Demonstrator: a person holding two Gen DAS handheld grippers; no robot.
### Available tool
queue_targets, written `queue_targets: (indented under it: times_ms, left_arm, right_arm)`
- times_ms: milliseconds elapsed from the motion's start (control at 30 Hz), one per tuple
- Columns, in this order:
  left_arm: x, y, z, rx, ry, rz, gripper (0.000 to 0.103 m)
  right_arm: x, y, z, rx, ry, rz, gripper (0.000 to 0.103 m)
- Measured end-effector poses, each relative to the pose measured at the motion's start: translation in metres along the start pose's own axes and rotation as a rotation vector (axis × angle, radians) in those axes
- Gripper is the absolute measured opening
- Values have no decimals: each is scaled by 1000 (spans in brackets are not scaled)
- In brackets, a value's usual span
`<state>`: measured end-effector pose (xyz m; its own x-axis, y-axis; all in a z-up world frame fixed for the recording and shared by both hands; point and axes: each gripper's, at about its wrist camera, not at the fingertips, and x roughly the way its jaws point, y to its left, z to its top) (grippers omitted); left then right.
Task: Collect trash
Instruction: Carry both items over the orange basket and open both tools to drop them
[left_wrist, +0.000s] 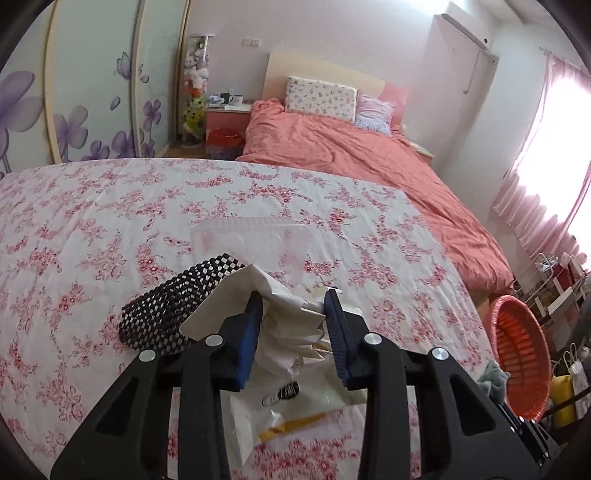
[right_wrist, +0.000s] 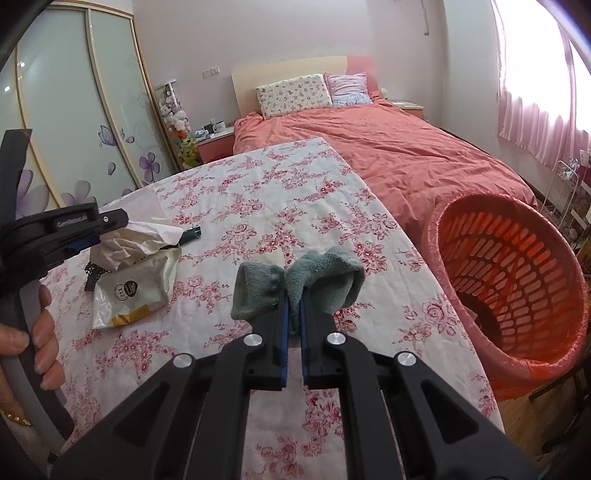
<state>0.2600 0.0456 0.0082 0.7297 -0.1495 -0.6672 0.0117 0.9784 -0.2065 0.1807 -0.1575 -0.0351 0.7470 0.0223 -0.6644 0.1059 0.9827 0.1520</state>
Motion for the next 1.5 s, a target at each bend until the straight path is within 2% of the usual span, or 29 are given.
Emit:
queue_targets:
  times_ms: [367,667,1067,1500]
  left_arm:
    - [-50,-13,-7,24,-73,-79,35]
    - [-71,-46,-16,79,-96,-172,35]
    - [-73,-106,-36,167,-70,-303,35]
    - [-57,-164,-53,230,-32,-413,35]
  right_arm:
    - [-41,-14,3,18,-73,-9,6]
    - [-75,-38,7,38,-141,-56,6]
    - [-103,-93,5,119,-213,-147,6]
    - [-97,-155,4,217,-233,-218,7]
